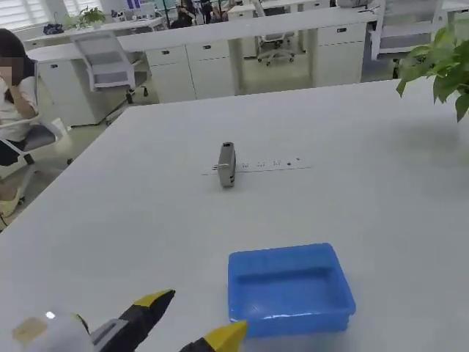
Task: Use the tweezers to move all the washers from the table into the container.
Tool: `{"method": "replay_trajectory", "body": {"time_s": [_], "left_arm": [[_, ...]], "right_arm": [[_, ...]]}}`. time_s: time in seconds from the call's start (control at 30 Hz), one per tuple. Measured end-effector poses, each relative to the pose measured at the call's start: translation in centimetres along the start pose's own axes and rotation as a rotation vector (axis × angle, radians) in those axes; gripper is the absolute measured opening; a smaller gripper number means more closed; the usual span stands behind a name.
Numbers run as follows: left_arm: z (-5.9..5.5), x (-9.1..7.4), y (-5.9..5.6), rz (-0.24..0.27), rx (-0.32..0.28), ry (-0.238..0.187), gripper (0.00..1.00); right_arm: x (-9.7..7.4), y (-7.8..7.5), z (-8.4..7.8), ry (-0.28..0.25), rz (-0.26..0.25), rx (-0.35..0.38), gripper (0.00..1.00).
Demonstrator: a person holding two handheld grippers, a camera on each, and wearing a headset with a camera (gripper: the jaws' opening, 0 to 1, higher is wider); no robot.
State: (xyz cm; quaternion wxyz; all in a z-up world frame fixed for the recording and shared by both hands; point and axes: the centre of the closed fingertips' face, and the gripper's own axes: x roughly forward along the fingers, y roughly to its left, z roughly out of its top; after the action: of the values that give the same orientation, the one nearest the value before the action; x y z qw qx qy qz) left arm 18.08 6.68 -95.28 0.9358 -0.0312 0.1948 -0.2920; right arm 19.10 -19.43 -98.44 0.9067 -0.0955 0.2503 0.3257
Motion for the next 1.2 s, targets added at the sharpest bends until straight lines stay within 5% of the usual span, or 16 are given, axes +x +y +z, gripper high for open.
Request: {"method": "replay_trajectory", "body": {"time_s": [0.1, 0.33, 0.53, 0.63, 0.83, 1.03, 1.1, 1.13, 1.2], "left_arm": [[-1.7, 0.5, -0.5, -0.107, 0.06, 0.104, 0.43], [-5.4, 1.9, -1.0, -0.292, 0.142, 0.292, 0.21], [-7.8, 3.6, -0.8, -0.379, 0.216, 0.416, 0.1], [-9.0, 4.5, -0.2, -0.369, 0.245, 0.489, 0.1], [-10.5, 5.5, -0.6, -0.435, 0.365, 0.571, 0.05], [-11.7, 5.9, -0.7, -0.464, 0.506, 0.625, 0.03], [-12.4, 5.4, -1.0, -0.498, 0.549, 0.672, 0.02], [-11.8, 5.7, -1.1, -0.491, 0.585, 0.636, 0.0], [-11.9, 5.7, -1.4, -0.517, 0.622, 0.638, 0.0]], "right_arm": [[0.2, 0.8, 0.1, 0.061, 0.017, -0.075, 0.45], [2.7, 3.8, 2.0, 0.086, 0.074, -0.079, 0.41], [5.0, 7.2, 1.7, 0.119, 0.183, -0.059, 0.32], [5.9, 8.4, 1.0, 0.138, 0.223, -0.055, 0.3], [7.4, 10.3, -0.2, 0.175, 0.292, -0.027, 0.26], [8.3, 11.6, -1.1, 0.215, 0.344, -0.063, 0.24], [8.6, 11.9, -1.3, 0.224, 0.359, -0.084, 0.22], [8.8, 12.1, -1.4, 0.227, 0.364, -0.091, 0.22], [9.0, 12.4, -1.4, 0.233, 0.378, -0.108, 0.22]]}}
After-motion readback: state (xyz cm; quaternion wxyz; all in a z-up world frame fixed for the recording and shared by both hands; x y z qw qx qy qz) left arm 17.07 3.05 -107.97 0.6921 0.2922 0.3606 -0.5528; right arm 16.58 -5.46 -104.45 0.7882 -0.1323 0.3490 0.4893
